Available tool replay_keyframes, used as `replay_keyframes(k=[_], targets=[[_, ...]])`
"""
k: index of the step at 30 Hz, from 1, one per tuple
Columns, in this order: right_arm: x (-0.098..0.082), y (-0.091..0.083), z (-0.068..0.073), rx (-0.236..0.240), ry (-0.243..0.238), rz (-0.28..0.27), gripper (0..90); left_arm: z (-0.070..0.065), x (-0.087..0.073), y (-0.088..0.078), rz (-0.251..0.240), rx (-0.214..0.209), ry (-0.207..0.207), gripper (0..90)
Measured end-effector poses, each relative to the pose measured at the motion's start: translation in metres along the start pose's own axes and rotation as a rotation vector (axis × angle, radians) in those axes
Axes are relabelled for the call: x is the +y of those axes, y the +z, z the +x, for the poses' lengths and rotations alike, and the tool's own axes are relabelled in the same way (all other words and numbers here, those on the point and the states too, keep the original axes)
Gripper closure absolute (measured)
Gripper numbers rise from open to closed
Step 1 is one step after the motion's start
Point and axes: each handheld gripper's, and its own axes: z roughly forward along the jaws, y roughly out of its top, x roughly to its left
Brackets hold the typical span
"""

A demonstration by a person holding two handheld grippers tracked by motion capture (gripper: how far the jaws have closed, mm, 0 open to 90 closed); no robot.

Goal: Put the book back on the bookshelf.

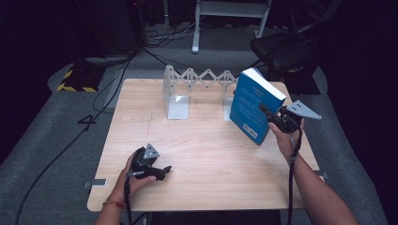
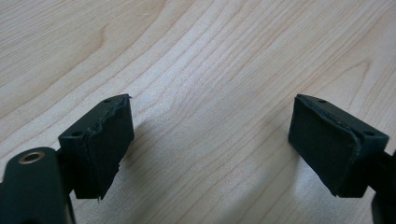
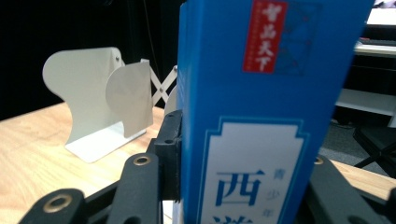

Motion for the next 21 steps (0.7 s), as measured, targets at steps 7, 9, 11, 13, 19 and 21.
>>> replay_keyframes(k=[7,9,11,13,19,21], targets=[[-0.006,-0.006,-0.005,0.018,-0.032,0.051,56.7,0.0,0.0,0.0,0.0,0.001,0.008,14.7],[-0.008,-0.007,-0.006,0.026,-0.057,0.068,56.3,0.0,0.0,0.0,-0.003,-0.001,0.006,14.7],[-0.009,-0.007,-0.006,0.028,-0.08,0.085,55.3,0.0,0.0,0.0,-0.003,-0.001,0.006,14.7],[-0.012,-0.008,-0.007,0.038,-0.095,0.106,53.9,0.0,0.0,0.0,-0.002,-0.002,0.006,14.7],[-0.042,-0.007,-0.013,0.078,-0.068,0.234,51.9,0.0,0.0,0.0,-0.002,-0.002,0.005,14.7],[-0.046,-0.006,-0.012,0.084,-0.067,0.25,54.8,0.0,0.0,0.0,-0.001,-0.005,0.007,14.7]])
